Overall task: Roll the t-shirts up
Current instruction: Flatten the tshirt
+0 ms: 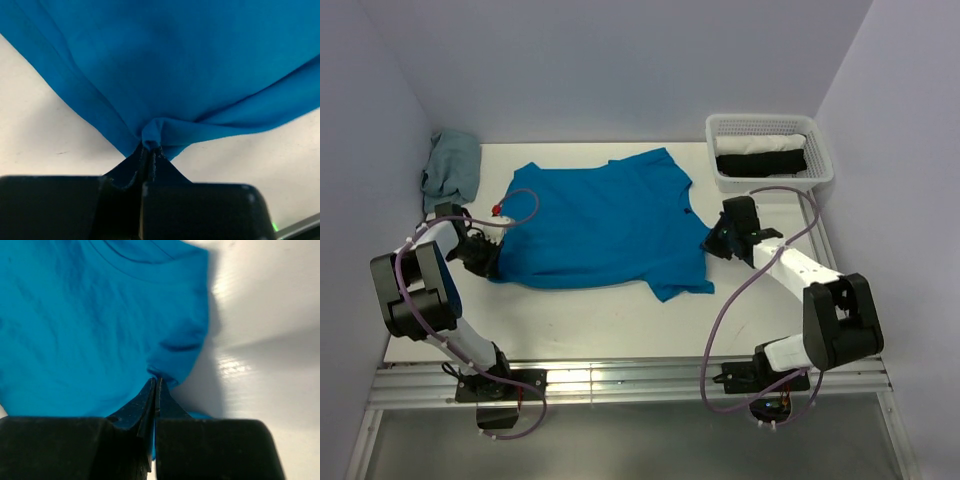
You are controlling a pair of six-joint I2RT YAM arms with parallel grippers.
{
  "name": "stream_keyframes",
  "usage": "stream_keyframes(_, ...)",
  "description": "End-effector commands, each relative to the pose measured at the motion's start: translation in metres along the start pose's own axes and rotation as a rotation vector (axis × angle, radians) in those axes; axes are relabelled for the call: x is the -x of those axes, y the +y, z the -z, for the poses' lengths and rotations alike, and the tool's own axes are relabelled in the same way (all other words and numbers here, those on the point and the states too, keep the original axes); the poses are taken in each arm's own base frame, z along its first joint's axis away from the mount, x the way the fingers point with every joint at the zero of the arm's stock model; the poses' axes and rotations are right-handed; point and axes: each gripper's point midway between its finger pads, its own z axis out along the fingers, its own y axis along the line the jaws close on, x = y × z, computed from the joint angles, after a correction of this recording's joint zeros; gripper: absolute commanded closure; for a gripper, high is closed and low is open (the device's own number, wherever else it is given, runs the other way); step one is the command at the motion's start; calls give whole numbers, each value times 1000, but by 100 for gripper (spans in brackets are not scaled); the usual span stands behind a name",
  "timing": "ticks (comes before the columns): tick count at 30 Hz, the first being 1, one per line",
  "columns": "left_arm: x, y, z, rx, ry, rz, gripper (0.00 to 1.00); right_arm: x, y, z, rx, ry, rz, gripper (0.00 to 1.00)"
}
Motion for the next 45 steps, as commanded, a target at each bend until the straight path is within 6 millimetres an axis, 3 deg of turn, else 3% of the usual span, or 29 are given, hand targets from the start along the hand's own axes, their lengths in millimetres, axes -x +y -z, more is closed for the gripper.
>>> stream_keyframes(1, 10, 19, 8, 74, -45, -94, 100, 10, 12, -11, 17, -69, 3, 100)
stream_keyframes(9, 16, 23, 6, 53, -80, -64, 100, 25, 13, -21, -67, -90, 57, 99)
stream_keyframes(10, 17, 24, 6, 58, -83, -64, 100, 26, 13, -21, -72, -90, 60, 93)
stream_keyframes(11, 16, 24, 5, 52, -79, -61, 100, 26, 12, -18, -77, -89, 66, 77)
stream_keyframes(14, 18, 24, 4, 38, -78, -46, 100, 25, 6, -8, -82, -110, 61, 49)
stream_keyframes(17, 20, 25, 4, 33, -77, -37, 100, 19, -4, 1, -71, -115, 32, 38)
stream_keyframes(21, 22, 26, 4, 32, -81, -30, 100, 6, -13, 6, -52, -96, -8, 37)
stream_keyframes(28, 24, 25, 5, 23, -88, -25, 100, -38, -40, 14, -16, -48, -64, 37)
stream_keyframes(33, 28, 26, 6, 15, -94, -15, 100, -62, -34, 14, 17, 14, -49, 43)
stream_keyframes(34, 29, 25, 6, 12, -97, -16, 100, -64, -31, 13, 31, 17, -52, 50)
stream_keyframes(39, 31, 25, 8, 10, -103, -15, 100, -73, -28, 14, 30, 33, -30, 57)
stream_keyframes(45, 30, 26, 10, 21, -98, -28, 100, -77, -50, 20, -28, 12, -13, 42)
